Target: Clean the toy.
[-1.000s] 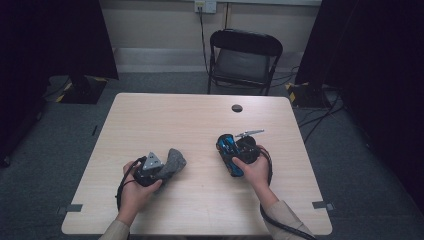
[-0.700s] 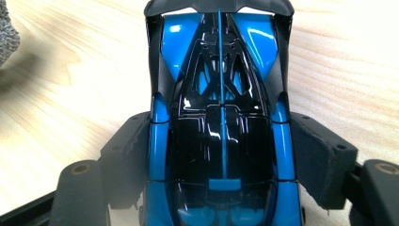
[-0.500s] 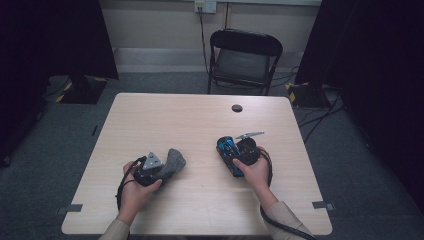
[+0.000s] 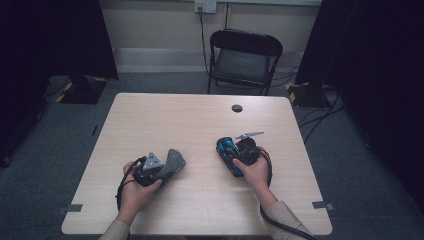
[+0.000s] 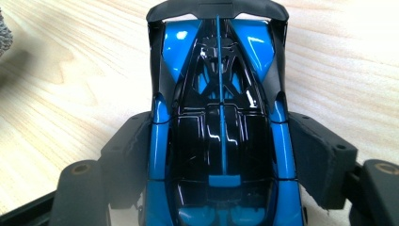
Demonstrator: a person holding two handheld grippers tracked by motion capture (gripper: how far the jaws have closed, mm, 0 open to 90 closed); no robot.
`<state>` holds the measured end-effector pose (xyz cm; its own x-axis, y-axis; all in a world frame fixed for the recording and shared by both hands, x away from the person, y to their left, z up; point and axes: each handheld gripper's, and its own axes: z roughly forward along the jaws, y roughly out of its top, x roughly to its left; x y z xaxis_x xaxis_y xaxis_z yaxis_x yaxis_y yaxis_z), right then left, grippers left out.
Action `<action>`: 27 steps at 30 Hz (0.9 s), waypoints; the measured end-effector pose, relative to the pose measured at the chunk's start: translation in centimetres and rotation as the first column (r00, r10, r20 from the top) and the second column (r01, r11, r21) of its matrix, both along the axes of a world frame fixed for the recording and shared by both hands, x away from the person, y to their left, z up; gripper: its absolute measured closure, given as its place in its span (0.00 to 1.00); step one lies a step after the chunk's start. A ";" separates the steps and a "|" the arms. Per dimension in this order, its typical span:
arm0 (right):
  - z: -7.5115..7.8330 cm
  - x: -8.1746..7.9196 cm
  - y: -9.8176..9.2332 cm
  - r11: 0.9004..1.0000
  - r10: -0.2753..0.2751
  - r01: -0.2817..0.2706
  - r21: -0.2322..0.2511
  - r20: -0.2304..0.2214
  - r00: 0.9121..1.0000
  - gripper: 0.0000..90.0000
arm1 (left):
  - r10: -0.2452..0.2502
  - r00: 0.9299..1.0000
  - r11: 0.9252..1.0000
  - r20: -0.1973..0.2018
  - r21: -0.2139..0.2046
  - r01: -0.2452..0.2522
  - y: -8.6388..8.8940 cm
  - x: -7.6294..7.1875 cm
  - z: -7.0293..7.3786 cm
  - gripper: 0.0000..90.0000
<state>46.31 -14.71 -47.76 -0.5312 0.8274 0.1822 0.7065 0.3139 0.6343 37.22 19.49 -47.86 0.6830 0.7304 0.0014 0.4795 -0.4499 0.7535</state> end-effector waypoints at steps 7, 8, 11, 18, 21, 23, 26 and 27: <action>-0.1 -0.1 0.2 1.000 0.005 -0.005 -0.013 0.012 1.000 0.31 | -0.004 1.000 1.000 -0.002 0.003 0.004 -0.1 0.0 -0.1 0.75; -0.1 -0.1 0.2 1.000 0.004 -0.004 -0.010 0.014 1.000 0.31 | -0.003 1.000 1.000 -0.003 0.003 0.003 -0.1 0.0 -0.1 0.75; -0.2 -0.1 0.1 1.000 -0.001 0.001 -0.005 0.014 1.000 0.31 | -0.004 1.000 1.000 -0.003 0.004 0.004 -0.1 0.0 -0.1 0.75; -0.3 -0.2 0.2 1.000 0.007 -0.006 -0.013 0.023 1.000 0.31 | -0.001 1.000 1.000 -0.006 0.001 0.001 0.0 0.0 -0.1 0.75; -0.4 -0.2 0.2 1.000 0.006 -0.006 -0.014 0.024 1.000 0.31 | 0.002 1.000 1.000 -0.007 0.000 -0.002 0.1 0.0 -0.1 0.75; -0.4 -0.3 0.3 1.000 0.008 -0.007 -0.023 0.028 1.000 0.31 | 0.003 1.000 1.000 -0.008 -0.003 -0.003 0.1 0.0 -0.1 0.75; -0.4 -0.3 0.4 1.000 0.010 -0.009 -0.029 0.033 0.999 0.31 | 0.004 1.000 1.000 -0.007 0.000 -0.004 0.1 0.0 -0.2 0.75; -0.4 -0.4 0.4 0.999 0.012 -0.011 -0.030 0.034 0.999 0.31 | 0.003 1.000 1.000 -0.006 0.001 -0.003 0.0 0.0 -0.1 0.75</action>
<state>45.96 -14.33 -48.15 -0.5466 0.8258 0.1391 0.6806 0.3412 0.6484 37.26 19.52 -48.00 0.6807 0.7325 -0.0022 0.4856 -0.4490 0.7501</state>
